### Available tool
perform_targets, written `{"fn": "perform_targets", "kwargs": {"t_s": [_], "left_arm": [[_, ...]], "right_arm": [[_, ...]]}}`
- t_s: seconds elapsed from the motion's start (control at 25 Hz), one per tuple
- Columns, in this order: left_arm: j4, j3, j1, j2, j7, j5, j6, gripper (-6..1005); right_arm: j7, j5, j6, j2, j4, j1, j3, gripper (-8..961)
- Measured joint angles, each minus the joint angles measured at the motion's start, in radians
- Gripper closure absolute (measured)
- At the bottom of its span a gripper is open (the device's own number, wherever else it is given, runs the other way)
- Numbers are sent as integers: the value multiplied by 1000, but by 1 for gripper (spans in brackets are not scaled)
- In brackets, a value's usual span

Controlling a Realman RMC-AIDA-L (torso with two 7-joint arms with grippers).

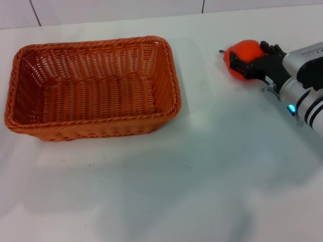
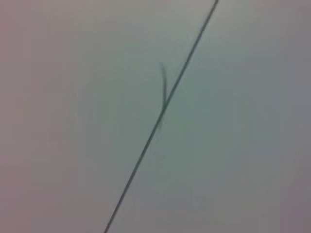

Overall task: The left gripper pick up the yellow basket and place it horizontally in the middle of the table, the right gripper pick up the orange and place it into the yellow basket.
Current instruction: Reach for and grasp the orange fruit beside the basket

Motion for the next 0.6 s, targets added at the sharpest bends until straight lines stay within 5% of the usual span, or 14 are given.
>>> {"fn": "perform_targets", "kwargs": {"t_s": [0.28,0.6], "left_arm": [[-1,8,1,1,6,-6,7,99],[-2,8,2,2,7,-7,9,98]], "right_arm": [[1,2,25,0,-1,0,0,87],[6,4,14,1,-1,-6,0,342]]}}
